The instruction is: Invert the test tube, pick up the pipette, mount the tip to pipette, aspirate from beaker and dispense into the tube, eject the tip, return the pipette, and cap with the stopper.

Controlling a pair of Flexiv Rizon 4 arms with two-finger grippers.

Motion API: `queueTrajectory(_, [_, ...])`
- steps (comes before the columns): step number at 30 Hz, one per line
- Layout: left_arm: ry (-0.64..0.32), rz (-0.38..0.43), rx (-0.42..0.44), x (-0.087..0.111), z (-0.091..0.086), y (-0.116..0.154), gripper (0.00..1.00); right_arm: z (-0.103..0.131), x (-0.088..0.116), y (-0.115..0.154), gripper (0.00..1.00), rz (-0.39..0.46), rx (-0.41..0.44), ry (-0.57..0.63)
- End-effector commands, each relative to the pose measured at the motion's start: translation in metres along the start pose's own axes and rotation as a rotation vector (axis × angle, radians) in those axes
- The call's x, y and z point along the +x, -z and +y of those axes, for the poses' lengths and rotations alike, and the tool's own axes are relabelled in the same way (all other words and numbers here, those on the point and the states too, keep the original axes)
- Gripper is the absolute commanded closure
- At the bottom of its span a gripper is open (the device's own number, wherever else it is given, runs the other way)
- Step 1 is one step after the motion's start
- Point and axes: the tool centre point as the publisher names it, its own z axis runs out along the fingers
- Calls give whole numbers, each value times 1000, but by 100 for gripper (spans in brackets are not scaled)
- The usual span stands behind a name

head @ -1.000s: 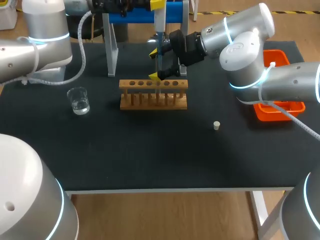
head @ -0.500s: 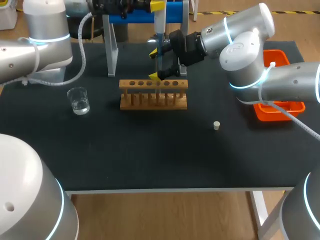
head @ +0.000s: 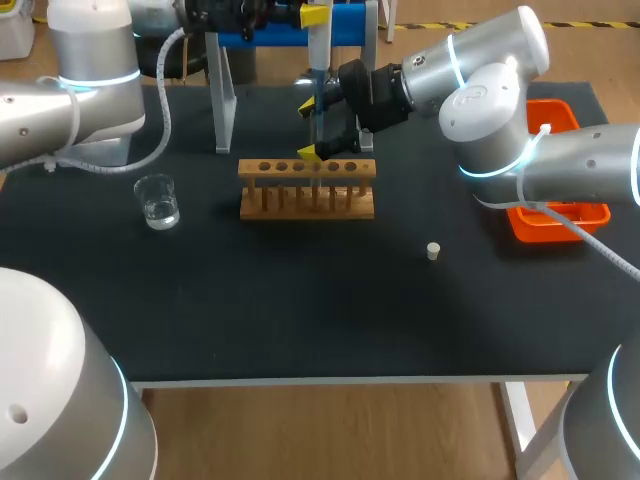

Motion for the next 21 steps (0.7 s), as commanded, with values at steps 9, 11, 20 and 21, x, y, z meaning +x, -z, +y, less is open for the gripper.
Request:
queueTrajectory(9, [-4,-4,4,-3,2,5,100,0,-1,1,0,3,2,0])
queueTrajectory(11, [-4,-5,5,-3,2,5,100,0,-1,1,0,3,2,0])
queueTrajectory(20, [-6,-7,6,-4,2,6,100,0,-1,1,0,3,2,0])
queueTrajectory(21, [-5,-7,6,-4,2,6,100,0,-1,1,0,3,2,0])
